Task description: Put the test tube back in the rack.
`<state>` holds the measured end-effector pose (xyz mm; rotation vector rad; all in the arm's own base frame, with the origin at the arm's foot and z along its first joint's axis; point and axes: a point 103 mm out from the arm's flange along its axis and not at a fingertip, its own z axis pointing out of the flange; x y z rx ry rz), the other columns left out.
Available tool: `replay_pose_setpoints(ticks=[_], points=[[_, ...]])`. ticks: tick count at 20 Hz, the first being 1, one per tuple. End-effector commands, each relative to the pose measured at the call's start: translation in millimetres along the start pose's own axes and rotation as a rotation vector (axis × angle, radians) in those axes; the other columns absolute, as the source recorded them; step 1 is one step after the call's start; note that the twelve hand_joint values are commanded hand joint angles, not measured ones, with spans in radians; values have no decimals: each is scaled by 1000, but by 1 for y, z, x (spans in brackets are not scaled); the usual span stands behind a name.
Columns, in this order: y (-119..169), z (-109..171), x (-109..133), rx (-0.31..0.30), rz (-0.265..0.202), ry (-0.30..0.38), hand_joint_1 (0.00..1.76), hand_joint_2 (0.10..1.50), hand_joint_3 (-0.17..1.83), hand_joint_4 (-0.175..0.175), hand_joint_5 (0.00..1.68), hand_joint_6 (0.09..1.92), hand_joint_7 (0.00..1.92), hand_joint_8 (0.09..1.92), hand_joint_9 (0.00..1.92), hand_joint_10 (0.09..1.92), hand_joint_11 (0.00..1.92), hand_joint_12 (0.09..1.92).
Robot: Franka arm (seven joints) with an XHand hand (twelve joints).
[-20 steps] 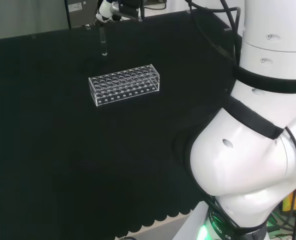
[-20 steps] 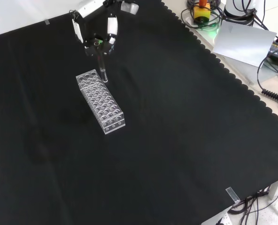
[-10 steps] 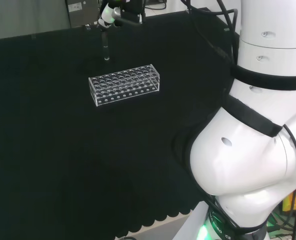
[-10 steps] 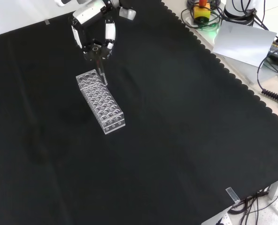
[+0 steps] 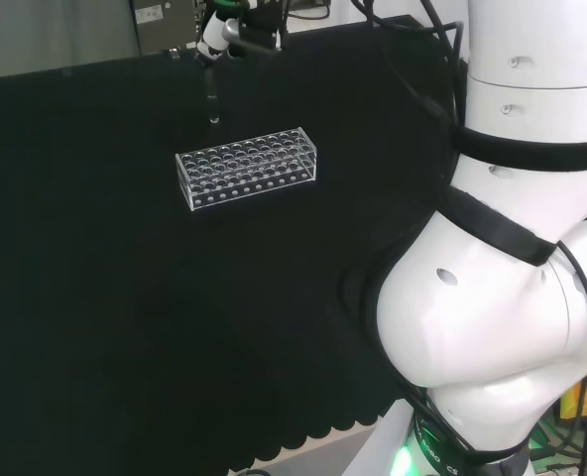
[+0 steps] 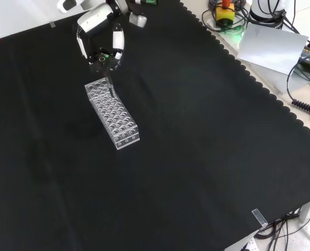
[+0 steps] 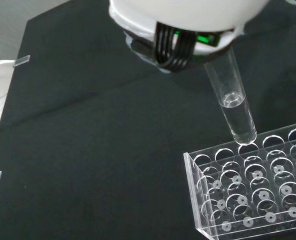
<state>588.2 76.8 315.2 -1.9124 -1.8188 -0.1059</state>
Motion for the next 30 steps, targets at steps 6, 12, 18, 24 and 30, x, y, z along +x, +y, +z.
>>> replay_pose_setpoints(ticks=[6, 12, 18, 24, 30], points=[[19, 8, -6, 17, 32, -3, 1324, 774, 437, -175, 1337, 156, 1316, 800, 1569, 668, 1161, 889], [27, 14, -8, 19, 32, 1, 1324, 774, 437, -175, 1338, 154, 1316, 800, 1569, 668, 1161, 889], [35, 19, -6, 38, 44, -7, 1324, 774, 436, -175, 1339, 152, 1316, 799, 1569, 668, 1161, 890], [62, 58, 8, 34, 21, -20, 1324, 775, 436, -175, 1339, 150, 1316, 799, 1568, 667, 1160, 890], [58, 58, 0, 50, 0, 14, 1324, 775, 435, -175, 1340, 149, 1316, 798, 1566, 667, 1160, 890]])
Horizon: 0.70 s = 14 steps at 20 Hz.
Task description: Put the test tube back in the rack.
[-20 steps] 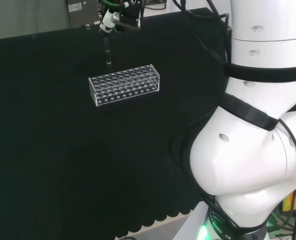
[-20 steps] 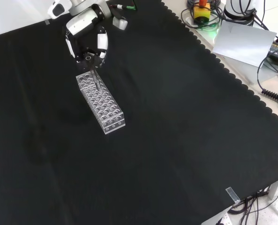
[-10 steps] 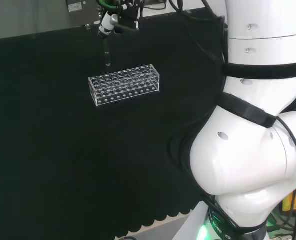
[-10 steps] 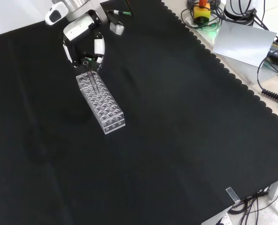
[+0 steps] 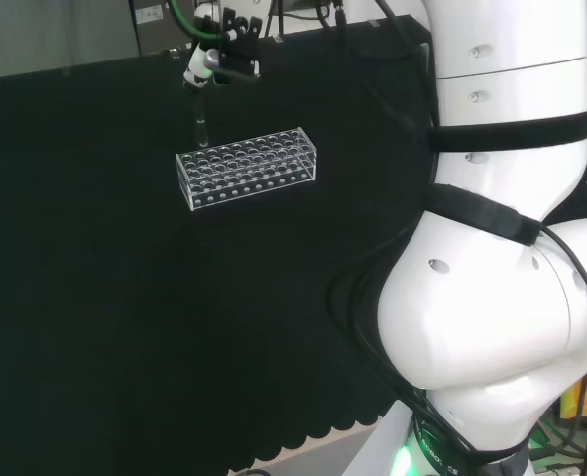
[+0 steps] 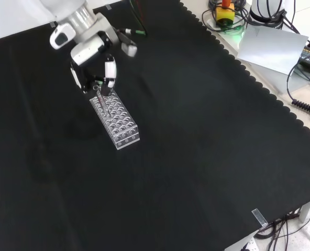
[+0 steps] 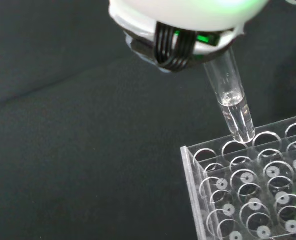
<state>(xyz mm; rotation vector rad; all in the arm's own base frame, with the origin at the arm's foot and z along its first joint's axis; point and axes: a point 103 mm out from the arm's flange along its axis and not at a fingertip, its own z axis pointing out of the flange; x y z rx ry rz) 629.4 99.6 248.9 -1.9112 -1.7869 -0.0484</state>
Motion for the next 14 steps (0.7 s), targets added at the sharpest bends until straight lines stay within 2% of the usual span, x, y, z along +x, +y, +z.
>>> replay_pose_setpoints(ticks=[1, 14], points=[[-1, 3, 0, 8, -27, 22, 1324, 775, 435, -175, 1340, 148, 1316, 798, 1566, 667, 1160, 890], [-5, -4, -13, -6, -20, 25, 1325, 775, 435, -175, 1342, 145, 1316, 799, 1565, 669, 1156, 889]])
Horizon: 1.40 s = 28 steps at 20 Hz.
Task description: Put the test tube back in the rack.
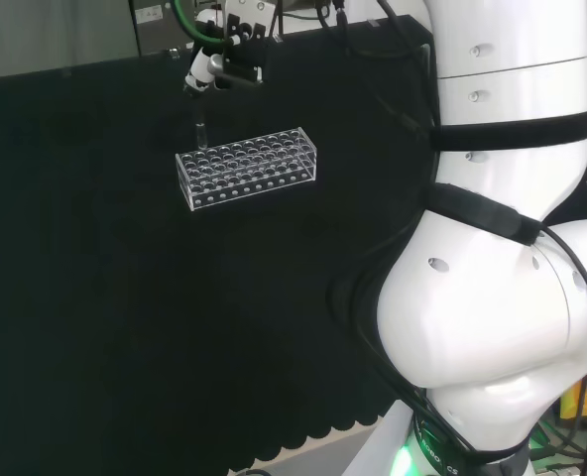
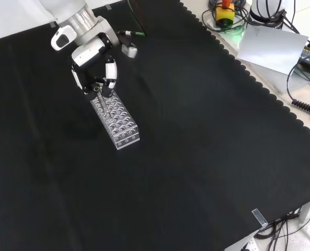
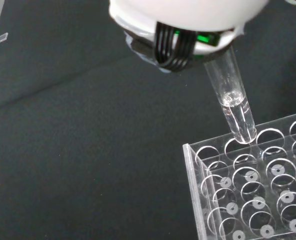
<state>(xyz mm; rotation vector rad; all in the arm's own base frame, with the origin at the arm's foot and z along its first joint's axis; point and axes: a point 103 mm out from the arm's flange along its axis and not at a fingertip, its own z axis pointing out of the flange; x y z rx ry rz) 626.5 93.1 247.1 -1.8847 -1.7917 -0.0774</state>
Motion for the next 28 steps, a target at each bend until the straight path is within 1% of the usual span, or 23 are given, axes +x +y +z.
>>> replay_pose_setpoints(ticks=[1, 3, 4, 6, 15, 28], points=[[-4, -5, -9, -7, 1, 3, 1325, 775, 435, -175, 1342, 145, 1316, 799, 1565, 669, 1156, 890], [-4, -5, -9, 0, 8, -6, 1395, 725, 506, -175, 1354, 121, 1322, 782, 1367, 732, 1149, 886], [-5, -4, -10, -1, 8, -8, 1414, 711, 526, -175, 1357, 114, 1323, 778, 1314, 750, 1147, 886], [-8, -3, -13, -4, 7, -3, 1429, 699, 544, -175, 1360, 109, 1325, 776, 1271, 765, 1145, 885], [-9, 3, -16, 13, 13, -2, 1434, 692, 555, -175, 1361, 109, 1326, 775, 1258, 771, 1144, 885], [-6, 7, -15, 21, 30, 8, 1434, 691, 556, -175, 1360, 113, 1328, 774, 1257, 769, 1142, 885]])
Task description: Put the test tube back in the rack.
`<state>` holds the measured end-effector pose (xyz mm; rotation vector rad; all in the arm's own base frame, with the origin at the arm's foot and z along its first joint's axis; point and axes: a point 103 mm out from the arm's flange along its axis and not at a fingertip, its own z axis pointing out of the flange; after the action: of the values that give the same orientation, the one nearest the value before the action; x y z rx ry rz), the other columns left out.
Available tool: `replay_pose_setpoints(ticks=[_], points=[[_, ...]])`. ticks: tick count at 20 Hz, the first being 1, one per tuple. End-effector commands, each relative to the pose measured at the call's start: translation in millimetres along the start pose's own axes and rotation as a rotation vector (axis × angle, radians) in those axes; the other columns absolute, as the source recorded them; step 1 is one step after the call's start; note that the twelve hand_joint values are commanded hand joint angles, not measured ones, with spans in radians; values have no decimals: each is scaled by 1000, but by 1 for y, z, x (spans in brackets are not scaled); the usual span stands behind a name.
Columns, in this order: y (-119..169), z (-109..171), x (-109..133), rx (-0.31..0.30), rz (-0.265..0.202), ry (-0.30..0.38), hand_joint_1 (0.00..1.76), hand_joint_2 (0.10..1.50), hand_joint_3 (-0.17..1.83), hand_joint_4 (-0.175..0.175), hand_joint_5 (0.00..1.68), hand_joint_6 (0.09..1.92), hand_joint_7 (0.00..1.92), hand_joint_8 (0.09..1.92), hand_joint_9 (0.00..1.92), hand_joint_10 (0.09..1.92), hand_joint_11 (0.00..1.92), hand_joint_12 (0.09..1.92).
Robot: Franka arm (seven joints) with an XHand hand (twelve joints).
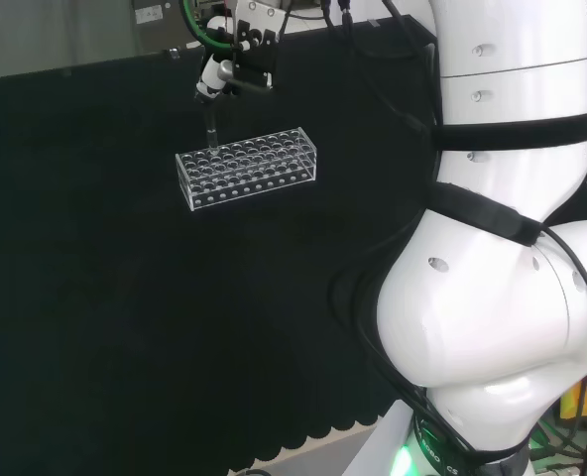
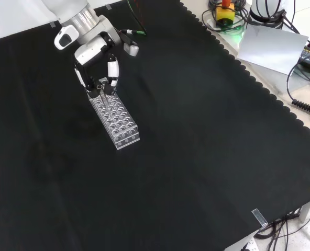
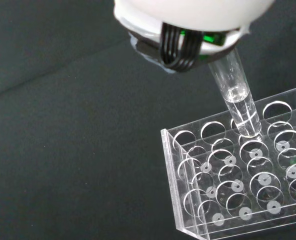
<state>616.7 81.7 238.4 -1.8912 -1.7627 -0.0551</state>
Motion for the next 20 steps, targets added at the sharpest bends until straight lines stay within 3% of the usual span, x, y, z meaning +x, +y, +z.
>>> replay_pose_setpoints(ticks=[1, 12, 20], points=[[1, 1, 0, 2, 7, 6, 1434, 691, 557, -175, 1360, 113, 1328, 775, 1257, 769, 1142, 885], [8, 2, 4, 15, 24, -1, 1434, 691, 557, -175, 1359, 116, 1328, 775, 1257, 769, 1142, 886], [10, 14, 6, 12, 10, -1, 1434, 691, 557, -175, 1358, 117, 1327, 775, 1258, 770, 1141, 886]])
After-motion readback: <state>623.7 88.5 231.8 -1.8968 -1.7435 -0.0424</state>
